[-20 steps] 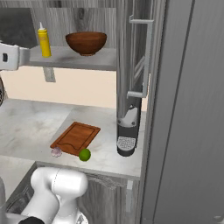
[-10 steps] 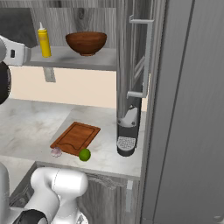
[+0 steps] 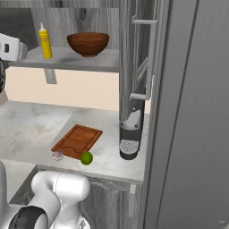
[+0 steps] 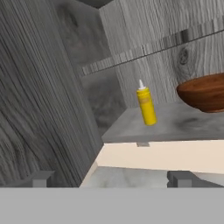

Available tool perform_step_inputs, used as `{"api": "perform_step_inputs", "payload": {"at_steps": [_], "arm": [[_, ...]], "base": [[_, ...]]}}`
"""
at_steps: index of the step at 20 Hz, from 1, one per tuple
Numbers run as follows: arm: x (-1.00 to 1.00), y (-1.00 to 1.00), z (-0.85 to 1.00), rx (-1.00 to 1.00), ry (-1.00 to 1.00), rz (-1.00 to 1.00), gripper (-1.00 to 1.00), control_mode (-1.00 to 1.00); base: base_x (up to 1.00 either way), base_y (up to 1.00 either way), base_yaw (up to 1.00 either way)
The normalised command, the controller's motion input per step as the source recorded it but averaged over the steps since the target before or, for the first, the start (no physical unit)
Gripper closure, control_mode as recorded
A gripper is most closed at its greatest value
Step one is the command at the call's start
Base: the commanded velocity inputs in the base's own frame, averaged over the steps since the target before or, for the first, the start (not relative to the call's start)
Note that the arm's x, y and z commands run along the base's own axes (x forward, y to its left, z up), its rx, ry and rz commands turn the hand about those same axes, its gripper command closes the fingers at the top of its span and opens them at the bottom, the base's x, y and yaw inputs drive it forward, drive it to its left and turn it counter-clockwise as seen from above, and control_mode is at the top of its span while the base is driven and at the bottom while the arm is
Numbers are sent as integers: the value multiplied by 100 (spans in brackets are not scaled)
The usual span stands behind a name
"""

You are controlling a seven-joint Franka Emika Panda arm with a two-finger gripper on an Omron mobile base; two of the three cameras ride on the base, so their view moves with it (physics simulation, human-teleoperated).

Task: Open the cabinet. Place the bowl and condiment on the counter. Then place the lime and garlic on the cutting board.

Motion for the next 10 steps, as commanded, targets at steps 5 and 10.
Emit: {"api": "perform_step_inputs", "payload": {"at_steps": [5,10], "arm": [[21,1,0,-7,0,0,-100,-100],[29,0,0,-3,0,0,-100,-100]], "base": [[0,0,0],[0,0,0]]}}
